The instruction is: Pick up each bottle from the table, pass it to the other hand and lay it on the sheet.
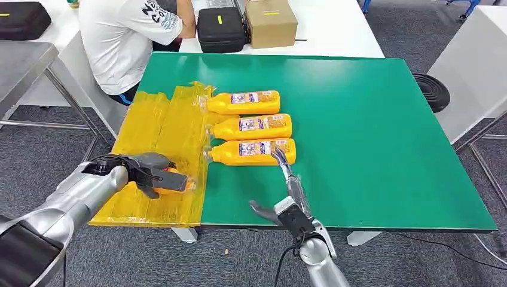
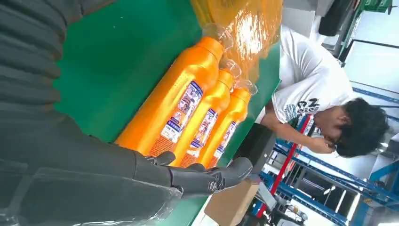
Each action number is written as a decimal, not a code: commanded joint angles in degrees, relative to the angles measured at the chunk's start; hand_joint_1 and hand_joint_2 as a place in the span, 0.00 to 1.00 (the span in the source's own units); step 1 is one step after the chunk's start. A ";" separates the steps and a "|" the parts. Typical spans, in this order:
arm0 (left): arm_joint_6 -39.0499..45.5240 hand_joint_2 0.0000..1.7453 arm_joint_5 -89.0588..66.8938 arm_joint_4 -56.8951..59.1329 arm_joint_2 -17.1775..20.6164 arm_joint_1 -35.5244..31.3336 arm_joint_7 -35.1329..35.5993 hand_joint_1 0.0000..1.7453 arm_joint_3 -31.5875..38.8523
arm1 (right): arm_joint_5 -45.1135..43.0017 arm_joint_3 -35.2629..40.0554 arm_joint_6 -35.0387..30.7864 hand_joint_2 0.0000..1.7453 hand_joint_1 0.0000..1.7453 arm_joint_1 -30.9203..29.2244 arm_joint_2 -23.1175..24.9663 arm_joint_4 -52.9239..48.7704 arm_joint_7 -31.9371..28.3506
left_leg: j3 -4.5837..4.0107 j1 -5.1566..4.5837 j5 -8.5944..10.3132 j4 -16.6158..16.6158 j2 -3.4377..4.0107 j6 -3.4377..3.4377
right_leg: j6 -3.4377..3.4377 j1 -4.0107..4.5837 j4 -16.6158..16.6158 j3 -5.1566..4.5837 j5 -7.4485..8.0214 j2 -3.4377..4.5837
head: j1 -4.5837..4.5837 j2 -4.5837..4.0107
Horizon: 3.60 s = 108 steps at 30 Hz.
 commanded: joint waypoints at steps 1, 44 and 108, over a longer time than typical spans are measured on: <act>-0.55 1.00 0.03 3.28 -0.62 -0.66 -0.08 0.00 -2.29 | -0.20 -0.18 -0.14 1.00 0.00 -1.07 -1.18 2.20 -0.04 | 0.36 0.00 -0.14 -0.05 0.09 0.01 | -0.15 0.04 -0.06 0.35 -0.12 0.00 | 0.00 0.00; -6.71 1.00 8.61 -8.84 10.11 -3.54 -3.80 0.00 -4.66 | -1.49 0.22 -0.26 1.00 0.00 -1.47 -1.09 3.93 -0.14 | 0.07 0.08 -0.13 0.06 0.10 -0.01 | -0.13 0.10 0.02 0.08 -0.10 0.03 | 0.02 0.00; 29.57 1.00 24.92 -37.10 -7.08 28.91 -7.62 0.00 36.96 | 32.85 5.72 3.54 1.00 0.00 -42.34 -4.85 48.00 20.52 | -0.04 -0.09 -0.05 0.06 0.13 0.13 | 0.05 -0.06 0.02 -0.02 0.02 0.06 | 0.00 0.00</act>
